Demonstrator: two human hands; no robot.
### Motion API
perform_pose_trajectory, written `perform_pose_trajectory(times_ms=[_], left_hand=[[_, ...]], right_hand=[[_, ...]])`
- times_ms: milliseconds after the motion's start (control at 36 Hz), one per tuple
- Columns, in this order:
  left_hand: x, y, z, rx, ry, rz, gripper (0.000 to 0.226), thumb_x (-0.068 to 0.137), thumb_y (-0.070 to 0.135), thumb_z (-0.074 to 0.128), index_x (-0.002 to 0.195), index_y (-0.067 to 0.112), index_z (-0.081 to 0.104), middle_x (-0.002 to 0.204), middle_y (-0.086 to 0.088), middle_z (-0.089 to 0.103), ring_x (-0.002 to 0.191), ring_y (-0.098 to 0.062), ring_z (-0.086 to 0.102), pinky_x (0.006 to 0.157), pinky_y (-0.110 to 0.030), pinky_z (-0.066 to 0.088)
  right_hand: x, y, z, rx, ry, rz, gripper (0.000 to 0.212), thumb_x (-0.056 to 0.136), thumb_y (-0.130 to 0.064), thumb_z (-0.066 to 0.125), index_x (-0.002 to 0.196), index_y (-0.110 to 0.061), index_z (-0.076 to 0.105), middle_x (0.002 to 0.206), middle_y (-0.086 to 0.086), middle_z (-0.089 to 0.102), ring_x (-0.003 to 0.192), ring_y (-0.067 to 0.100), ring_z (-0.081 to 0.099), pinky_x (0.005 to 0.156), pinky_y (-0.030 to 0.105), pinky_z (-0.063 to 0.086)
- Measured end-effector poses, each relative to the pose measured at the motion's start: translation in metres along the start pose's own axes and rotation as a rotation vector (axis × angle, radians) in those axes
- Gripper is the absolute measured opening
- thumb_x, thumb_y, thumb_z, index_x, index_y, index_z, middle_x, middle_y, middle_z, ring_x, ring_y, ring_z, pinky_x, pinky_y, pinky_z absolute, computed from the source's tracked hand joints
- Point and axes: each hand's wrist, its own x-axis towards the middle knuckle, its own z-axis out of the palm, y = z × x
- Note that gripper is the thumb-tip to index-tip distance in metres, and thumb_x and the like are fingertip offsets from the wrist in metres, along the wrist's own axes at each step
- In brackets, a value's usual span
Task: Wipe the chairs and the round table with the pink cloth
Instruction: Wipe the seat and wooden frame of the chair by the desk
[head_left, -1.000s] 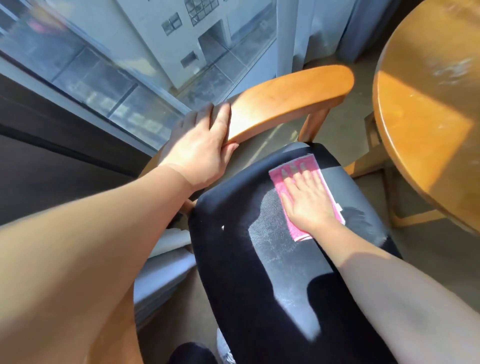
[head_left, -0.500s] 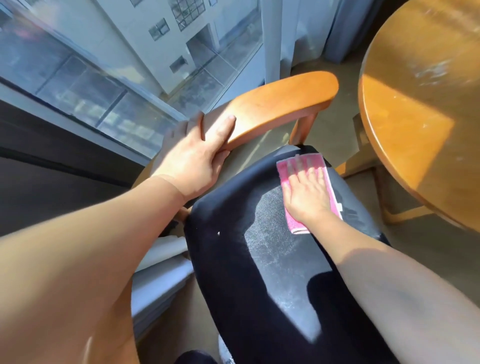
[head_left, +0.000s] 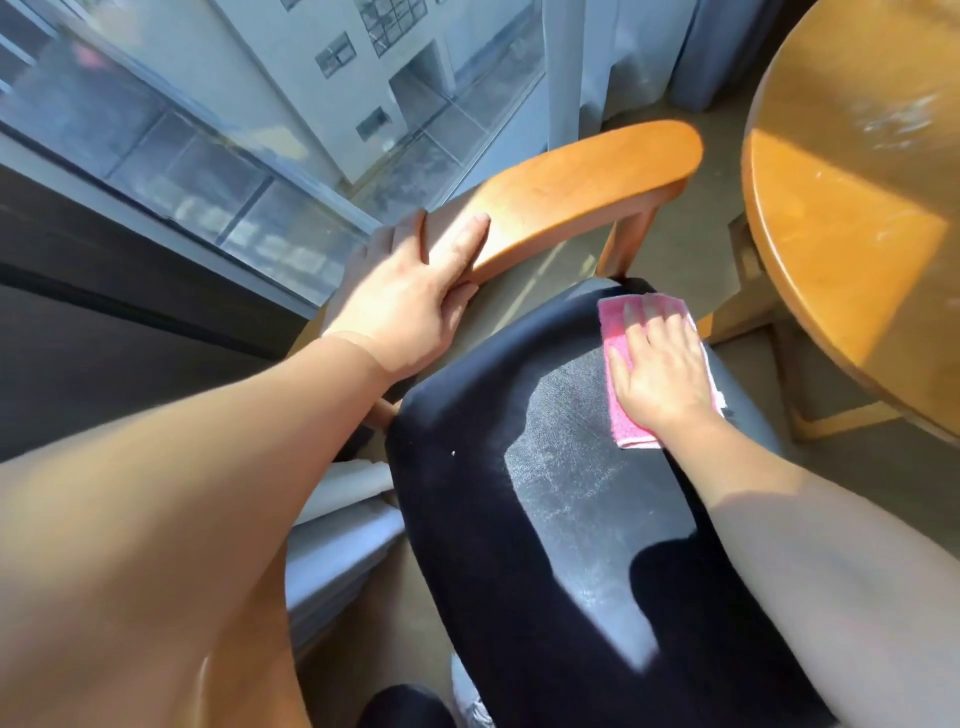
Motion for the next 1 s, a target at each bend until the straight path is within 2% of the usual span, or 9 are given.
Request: perform_pose_trajectory(times_ms=[83,139,278,472,611,750,833,889,1000], left_hand=[[0.001,-0.001,0.001,-0.005,-0.009,0.000,0.052,0.091,0.050,0.037,0.141,0.041,0.023,0.137,-0.028,0.036,0.110,-0.050,0.044,0.093,-0.052,0.042],[0.001,-0.001,0.002,-0.022,-0.023,-0.003,0.052,0.091,0.051,0.034,0.141,0.042,0.021,0.138,-0.029,0.035,0.110,-0.050,0.045,0.092,-0.053,0.044],[-0.003,-0.002,0.000,-0.055,-0.008,-0.001,0.054,0.089,0.049,0.035,0.141,0.041,0.019,0.136,-0.029,0.036,0.097,-0.051,0.051,0.083,-0.052,0.046],[-0.011,0.000,0.000,-0.074,0.023,-0.032,0.056,0.092,0.045,0.043,0.145,0.035,0.027,0.143,-0.025,0.036,0.109,-0.050,0.049,0.089,-0.048,0.045],[-0.033,0.003,-0.007,-0.030,-0.038,-0.099,0.067,0.090,0.035,0.051,0.147,0.023,0.020,0.151,-0.017,0.025,0.122,-0.045,0.041,0.099,-0.049,0.037],[-0.078,0.016,-0.028,-0.030,-0.016,-0.085,0.068,0.077,0.014,0.060,0.140,0.005,0.037,0.145,-0.022,0.035,0.128,-0.039,0.038,0.100,-0.047,0.035],[-0.099,0.030,-0.044,-0.101,-0.027,-0.016,0.061,0.069,0.008,0.054,0.129,-0.004,0.050,0.134,-0.027,0.046,0.119,-0.043,0.047,0.097,-0.048,0.040],[-0.114,0.041,-0.055,-0.136,-0.038,0.001,0.056,0.069,0.007,0.049,0.123,-0.008,0.054,0.126,-0.029,0.052,0.114,-0.044,0.052,0.095,-0.050,0.044],[-0.144,0.073,-0.083,-0.180,-0.072,-0.073,0.048,0.074,0.001,0.059,0.121,-0.008,0.055,0.121,-0.027,0.057,0.108,-0.043,0.056,0.094,-0.048,0.046]], right_hand=[[-0.017,0.016,0.003,0.071,-0.003,0.095,0.069,0.094,-0.046,0.018,0.151,-0.008,0.028,0.155,0.019,0.030,0.144,0.036,0.022,0.118,0.046,0.016],[-0.034,0.026,0.008,0.123,0.008,0.170,0.069,0.094,-0.047,0.020,0.150,-0.008,0.028,0.155,0.018,0.029,0.141,0.036,0.027,0.113,0.049,0.024],[-0.090,0.053,0.017,0.133,0.029,0.322,0.066,0.094,-0.042,0.027,0.147,-0.003,0.032,0.144,0.022,0.042,0.123,0.040,0.046,0.094,0.051,0.043],[-0.131,0.066,0.019,0.225,0.131,0.456,0.054,0.092,-0.025,0.046,0.142,-0.008,0.035,0.115,0.021,0.052,0.102,0.044,0.054,0.085,0.053,0.044],[-0.141,0.072,0.013,0.227,0.050,0.446,0.055,0.091,-0.017,0.041,0.145,-0.013,0.032,0.122,0.019,0.053,0.111,0.043,0.052,0.093,0.053,0.043],[-0.149,0.076,0.000,0.216,0.057,0.439,0.053,0.094,-0.016,0.023,0.142,-0.033,0.035,0.112,0.019,0.062,0.100,0.041,0.058,0.084,0.049,0.045],[-0.155,0.080,-0.016,0.111,-0.019,0.380,0.055,0.094,-0.014,0.017,0.141,-0.031,0.040,0.106,0.017,0.064,0.097,0.040,0.060,0.081,0.046,0.048],[-0.160,0.080,-0.033,0.087,-0.094,0.329,0.058,0.096,-0.025,0.006,0.139,-0.024,0.045,0.110,0.014,0.062,0.104,0.037,0.060,0.087,0.046,0.049],[-0.176,0.074,-0.074,0.113,-0.102,0.177,0.040,0.103,-0.025,0.017,0.134,-0.025,0.042,0.109,0.007,0.061,0.105,0.032,0.059,0.082,0.044,0.050]])
